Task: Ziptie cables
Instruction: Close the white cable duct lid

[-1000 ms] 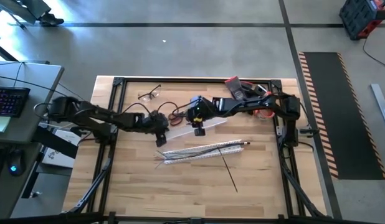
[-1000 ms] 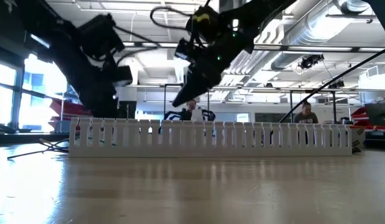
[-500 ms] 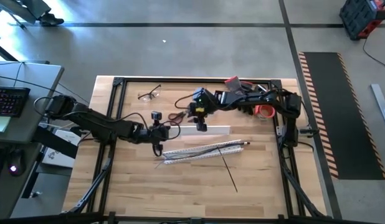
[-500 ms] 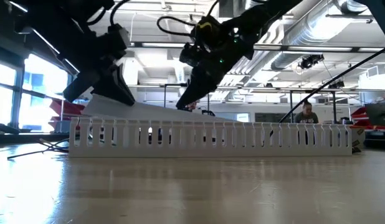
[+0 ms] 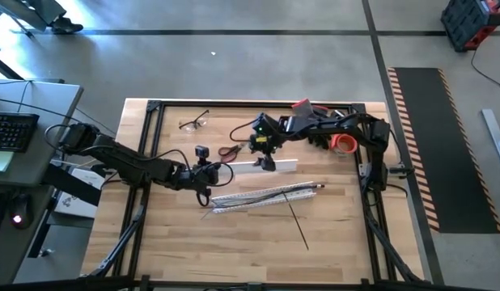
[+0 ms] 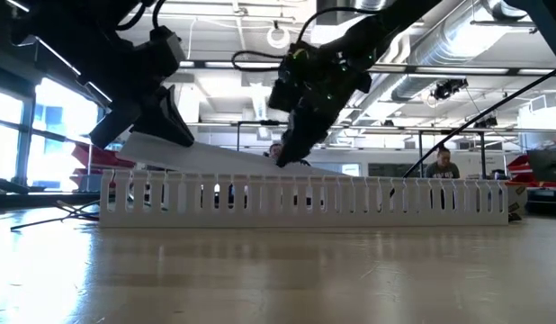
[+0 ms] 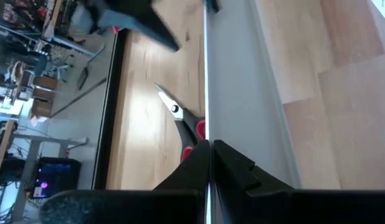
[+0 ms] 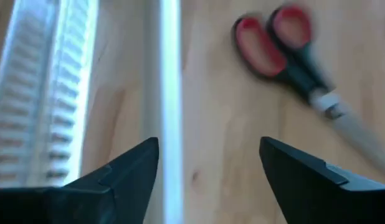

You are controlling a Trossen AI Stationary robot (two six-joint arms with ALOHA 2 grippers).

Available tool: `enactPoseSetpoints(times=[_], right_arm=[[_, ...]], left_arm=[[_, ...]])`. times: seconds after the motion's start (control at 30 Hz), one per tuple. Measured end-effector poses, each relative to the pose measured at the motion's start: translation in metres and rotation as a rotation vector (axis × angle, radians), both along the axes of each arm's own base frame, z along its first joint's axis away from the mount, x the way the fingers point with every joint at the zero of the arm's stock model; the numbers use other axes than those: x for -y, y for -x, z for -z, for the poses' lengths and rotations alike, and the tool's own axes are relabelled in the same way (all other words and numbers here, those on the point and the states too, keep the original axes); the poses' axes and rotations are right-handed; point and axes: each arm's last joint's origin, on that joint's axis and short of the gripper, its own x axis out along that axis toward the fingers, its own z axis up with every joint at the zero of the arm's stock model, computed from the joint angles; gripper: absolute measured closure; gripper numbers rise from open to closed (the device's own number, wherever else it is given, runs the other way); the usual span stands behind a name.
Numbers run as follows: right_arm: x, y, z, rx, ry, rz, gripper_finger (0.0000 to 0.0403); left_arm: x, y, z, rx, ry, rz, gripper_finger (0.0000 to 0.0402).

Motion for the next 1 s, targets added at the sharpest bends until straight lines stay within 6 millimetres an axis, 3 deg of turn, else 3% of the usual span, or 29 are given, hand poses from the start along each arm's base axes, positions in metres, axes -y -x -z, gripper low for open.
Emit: enactPoseSetpoints(times=[0.13,0.27,0.6,0.73,0.9,1.0], right_arm=[[-0.005,0.003,0.011,-0.064,-0.028,-0.069,0.0138],[-0.011,0.003,0.019,-0.108,-0.023,-0.089,0.0177],[-0.018,0.001,0.02,-0.174,0.191,-0.021,0.0384],[-0.021,0.001,0.021,-0.232,0.325,0.064,0.0387],[-0.032,0.0,0.022,-0.29,0.554,0.135,0.0396],[-0.042,-0.003,0.028,-0.3,0.587,0.174,0.0397]], left_arm=[[0.0,0.0,-0.001,0.001,-0.013,-0.004,0.0401],[-0.001,0.0,-0.001,0.012,-0.039,-0.027,0.0401],[-0.002,0.001,-0.014,0.138,0.037,-0.076,0.0401],[-0.008,0.007,-0.029,0.255,0.135,-0.127,0.0395],[-0.016,0.019,-0.049,0.377,0.302,-0.151,0.036],[-0.022,0.027,-0.054,0.403,0.379,-0.183,0.0341]])
